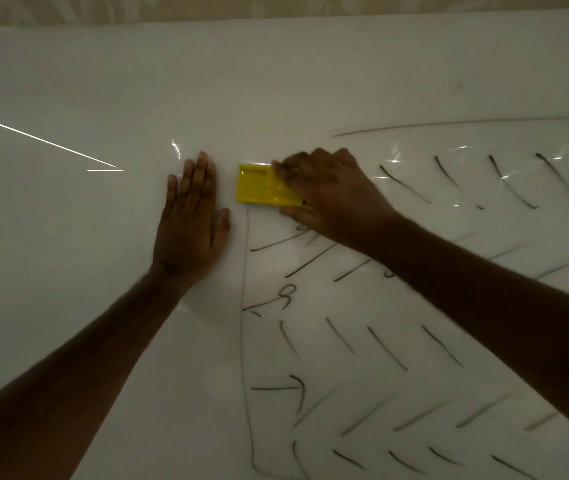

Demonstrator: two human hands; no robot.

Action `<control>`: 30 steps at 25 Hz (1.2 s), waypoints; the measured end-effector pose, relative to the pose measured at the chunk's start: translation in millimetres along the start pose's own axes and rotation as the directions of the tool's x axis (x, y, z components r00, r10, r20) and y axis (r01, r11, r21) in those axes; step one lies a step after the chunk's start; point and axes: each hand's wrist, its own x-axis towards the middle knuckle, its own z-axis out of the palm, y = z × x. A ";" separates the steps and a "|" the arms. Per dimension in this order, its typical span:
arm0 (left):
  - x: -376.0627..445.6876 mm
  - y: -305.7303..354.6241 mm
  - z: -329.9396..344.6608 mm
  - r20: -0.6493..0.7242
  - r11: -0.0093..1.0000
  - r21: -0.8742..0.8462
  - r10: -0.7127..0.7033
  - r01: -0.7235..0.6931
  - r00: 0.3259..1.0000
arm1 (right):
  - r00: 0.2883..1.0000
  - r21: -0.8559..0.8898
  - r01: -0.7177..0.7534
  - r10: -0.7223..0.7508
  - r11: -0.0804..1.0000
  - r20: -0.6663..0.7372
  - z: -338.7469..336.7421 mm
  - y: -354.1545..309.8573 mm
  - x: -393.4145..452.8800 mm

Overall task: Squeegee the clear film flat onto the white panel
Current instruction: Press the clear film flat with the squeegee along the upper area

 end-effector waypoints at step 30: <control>-2.0 -2.2 3.3 -0.018 0.999 -0.037 -0.006 0.006 1.000 | 0.997 0.052 0.077 -0.077 0.996 -0.012 1.1 -9.8 -33.6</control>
